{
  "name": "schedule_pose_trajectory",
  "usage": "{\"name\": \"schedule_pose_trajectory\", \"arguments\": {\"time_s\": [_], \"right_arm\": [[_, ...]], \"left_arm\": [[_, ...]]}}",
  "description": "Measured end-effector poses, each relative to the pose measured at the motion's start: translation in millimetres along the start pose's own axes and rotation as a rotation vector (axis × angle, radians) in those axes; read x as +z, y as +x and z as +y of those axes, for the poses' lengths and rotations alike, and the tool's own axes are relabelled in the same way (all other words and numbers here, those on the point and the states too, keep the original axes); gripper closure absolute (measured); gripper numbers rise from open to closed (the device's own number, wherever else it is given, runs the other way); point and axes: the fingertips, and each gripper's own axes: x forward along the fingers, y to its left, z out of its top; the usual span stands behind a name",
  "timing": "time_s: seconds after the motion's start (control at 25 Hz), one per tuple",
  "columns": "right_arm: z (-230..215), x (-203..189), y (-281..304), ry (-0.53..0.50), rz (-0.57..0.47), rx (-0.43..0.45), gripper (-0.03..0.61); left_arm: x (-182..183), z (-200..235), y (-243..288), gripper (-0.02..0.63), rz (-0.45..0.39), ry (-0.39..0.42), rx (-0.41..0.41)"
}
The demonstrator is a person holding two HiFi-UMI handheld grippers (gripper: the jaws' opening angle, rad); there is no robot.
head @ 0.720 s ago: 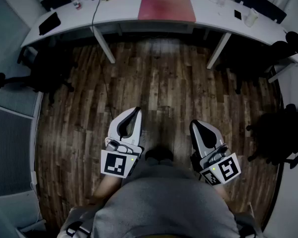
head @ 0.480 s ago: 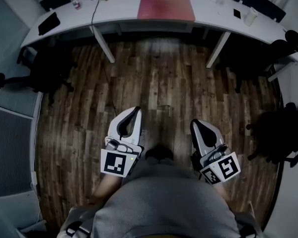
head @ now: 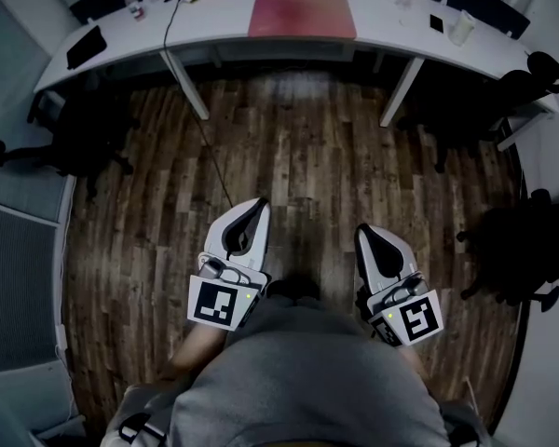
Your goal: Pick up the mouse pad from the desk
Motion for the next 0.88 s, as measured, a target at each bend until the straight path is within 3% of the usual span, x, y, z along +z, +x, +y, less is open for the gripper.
{"name": "schedule_pose_trajectory", "arguments": {"time_s": [0.4,0.64,0.88], "right_arm": [[-31,-17,-27,0.02,0.009,0.004,0.583],[-35,-18,2,0.053,0.0,0.022,0.583],[-60,-15,44,0.052,-0.029,-0.001,0.583]], "left_arm": [[-11,-19,2,0.615,0.025,0.01,0.045],[-18,5,13,0.615,0.028,0.002,0.075],[-29,38,60,0.615,0.002,0.008,0.056]]}}
